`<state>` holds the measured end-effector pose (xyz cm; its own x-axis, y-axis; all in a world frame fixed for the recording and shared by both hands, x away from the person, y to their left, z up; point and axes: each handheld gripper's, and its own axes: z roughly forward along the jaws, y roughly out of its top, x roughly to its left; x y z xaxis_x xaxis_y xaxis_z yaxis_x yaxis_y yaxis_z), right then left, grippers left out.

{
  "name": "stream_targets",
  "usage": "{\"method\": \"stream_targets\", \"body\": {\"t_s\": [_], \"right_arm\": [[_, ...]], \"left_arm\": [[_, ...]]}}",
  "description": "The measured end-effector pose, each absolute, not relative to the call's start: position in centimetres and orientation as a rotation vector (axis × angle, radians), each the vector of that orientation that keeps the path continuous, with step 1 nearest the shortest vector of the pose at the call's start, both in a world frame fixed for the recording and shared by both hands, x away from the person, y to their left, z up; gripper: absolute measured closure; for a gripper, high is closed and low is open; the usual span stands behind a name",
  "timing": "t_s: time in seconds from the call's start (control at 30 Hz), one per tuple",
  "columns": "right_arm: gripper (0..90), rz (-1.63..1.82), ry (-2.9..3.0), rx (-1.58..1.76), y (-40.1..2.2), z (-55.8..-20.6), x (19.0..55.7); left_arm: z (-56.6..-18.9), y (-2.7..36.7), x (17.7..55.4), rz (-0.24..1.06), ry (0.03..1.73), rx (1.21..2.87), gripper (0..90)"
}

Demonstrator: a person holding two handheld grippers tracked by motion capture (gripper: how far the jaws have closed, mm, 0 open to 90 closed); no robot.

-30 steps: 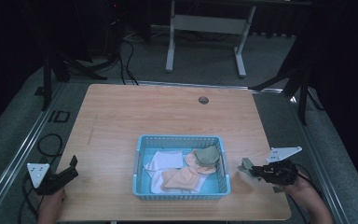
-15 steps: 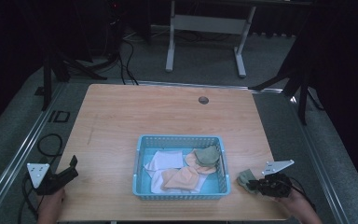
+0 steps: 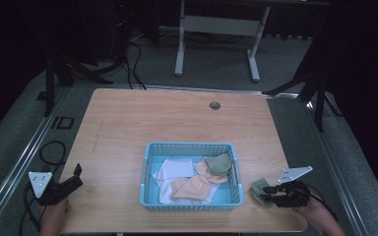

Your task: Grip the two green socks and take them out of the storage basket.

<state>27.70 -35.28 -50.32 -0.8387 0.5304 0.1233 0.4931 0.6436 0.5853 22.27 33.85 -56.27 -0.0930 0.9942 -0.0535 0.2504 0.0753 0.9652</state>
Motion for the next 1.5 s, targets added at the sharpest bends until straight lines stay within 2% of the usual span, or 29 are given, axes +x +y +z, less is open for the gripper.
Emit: {"method": "stream_targets", "body": {"t_s": [0.07,0.37,0.63,1.07,1.5], "right_arm": [[58.8,0.975,2.795,0.835,-35.0,-49.4,27.9],[60.3,1.003,2.753,0.754,-32.7,-45.5,30.5],[55.6,1.007,2.812,0.653,-28.9,-44.1,33.1],[51.4,0.951,2.898,0.530,-21.9,-45.1,35.5],[52.4,0.786,2.944,0.524,-18.0,-48.0,36.4]], "left_arm": [[-56.3,33.9,22.3,1.090,1.493,1.302,0.5],[-56.3,33.9,22.3,1.089,1.493,1.302,0.5],[-56.3,33.9,22.3,1.086,1.491,1.301,0.5],[-56.3,33.9,22.2,1.084,1.488,1.301,0.5],[-56.3,34.0,22.2,1.082,1.484,1.301,0.5]]}}
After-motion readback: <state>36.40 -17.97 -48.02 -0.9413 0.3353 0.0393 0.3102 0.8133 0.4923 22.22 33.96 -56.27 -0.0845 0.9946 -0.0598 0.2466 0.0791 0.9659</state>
